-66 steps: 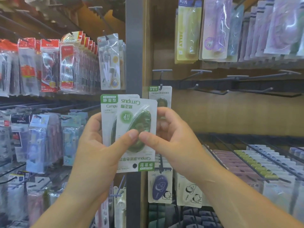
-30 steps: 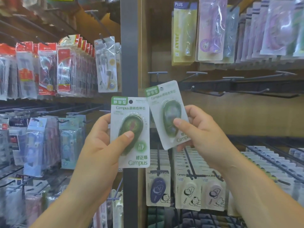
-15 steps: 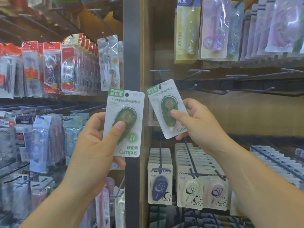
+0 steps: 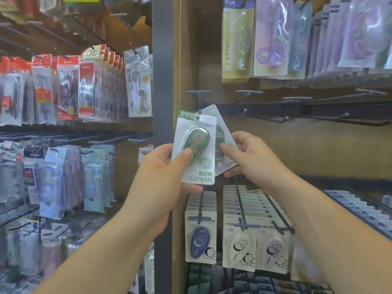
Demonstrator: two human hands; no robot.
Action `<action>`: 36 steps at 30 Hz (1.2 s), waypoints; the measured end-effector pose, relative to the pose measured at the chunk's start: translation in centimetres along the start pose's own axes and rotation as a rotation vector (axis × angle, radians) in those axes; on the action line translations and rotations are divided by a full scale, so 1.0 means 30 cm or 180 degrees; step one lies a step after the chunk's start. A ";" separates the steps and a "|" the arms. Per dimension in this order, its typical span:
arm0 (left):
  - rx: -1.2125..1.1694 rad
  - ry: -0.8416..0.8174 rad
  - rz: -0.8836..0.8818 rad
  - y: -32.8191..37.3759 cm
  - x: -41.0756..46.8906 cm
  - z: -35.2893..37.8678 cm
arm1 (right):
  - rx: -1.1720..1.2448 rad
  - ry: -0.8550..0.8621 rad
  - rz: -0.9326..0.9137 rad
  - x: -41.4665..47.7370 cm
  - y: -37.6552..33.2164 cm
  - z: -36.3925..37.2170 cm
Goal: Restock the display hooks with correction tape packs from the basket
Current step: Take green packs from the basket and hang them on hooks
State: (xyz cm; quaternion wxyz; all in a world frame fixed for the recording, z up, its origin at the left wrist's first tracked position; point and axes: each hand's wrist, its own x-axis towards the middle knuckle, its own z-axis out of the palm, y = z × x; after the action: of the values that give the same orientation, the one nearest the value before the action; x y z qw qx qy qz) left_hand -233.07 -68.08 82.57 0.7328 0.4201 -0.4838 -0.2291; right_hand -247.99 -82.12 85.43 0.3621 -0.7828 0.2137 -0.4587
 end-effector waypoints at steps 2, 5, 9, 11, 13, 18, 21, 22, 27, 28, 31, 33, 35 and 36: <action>-0.0178 0.0060 -0.0029 -0.004 0.004 0.029 | 0.0009 -0.0062 -0.0044 0.003 0.004 -0.006; -0.0316 0.0069 -0.0004 -0.016 -0.005 0.066 | 0.0000 -0.0097 -0.0100 0.006 0.009 -0.019; -0.0411 0.0106 0.0015 -0.040 -0.021 0.081 | -0.0096 -0.0191 -0.0130 0.012 0.008 -0.032; -0.0391 0.0171 0.0053 -0.046 -0.024 0.077 | -0.0210 -0.0241 -0.0139 0.018 0.009 -0.035; -0.0342 0.0249 0.0095 -0.047 -0.023 0.077 | -0.0305 -0.0300 -0.0150 0.025 0.010 -0.038; -0.0223 0.0384 0.0114 -0.036 -0.009 0.108 | -0.0358 -0.0382 -0.0173 0.039 0.014 -0.049; -0.0105 0.0417 0.0081 -0.036 0.005 0.133 | -0.0428 -0.0389 -0.0220 0.042 0.013 -0.054; -0.0068 0.0429 0.0043 -0.039 0.009 0.139 | -0.0438 -0.0394 -0.0233 0.041 0.013 -0.056; -0.0016 0.0586 -0.0169 -0.071 0.023 0.153 | -0.0426 -0.0451 -0.0235 0.038 0.018 -0.068; 0.0001 0.0632 -0.0187 -0.079 0.025 0.156 | -0.0393 -0.0449 -0.0224 0.038 0.018 -0.069; 0.0042 0.0740 -0.0230 -0.107 0.039 0.180 | -0.0339 -0.0404 -0.0140 0.046 0.022 -0.073; 0.0028 0.0790 -0.0318 -0.124 0.054 0.198 | -0.0345 -0.0376 -0.0050 0.059 0.026 -0.071; 0.0087 0.0840 -0.0368 -0.140 0.076 0.211 | -0.0409 -0.0327 0.0053 0.075 0.030 -0.068; 0.0138 0.0876 -0.0373 -0.147 0.087 0.215 | -0.0469 -0.0291 0.0106 0.084 0.032 -0.065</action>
State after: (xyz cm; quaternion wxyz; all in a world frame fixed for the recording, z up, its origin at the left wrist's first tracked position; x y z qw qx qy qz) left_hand -237.44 -74.96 81.37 0.7683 0.4908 -0.3583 -0.2011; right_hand -248.47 -85.14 86.73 0.3204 -0.8238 0.2431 -0.3994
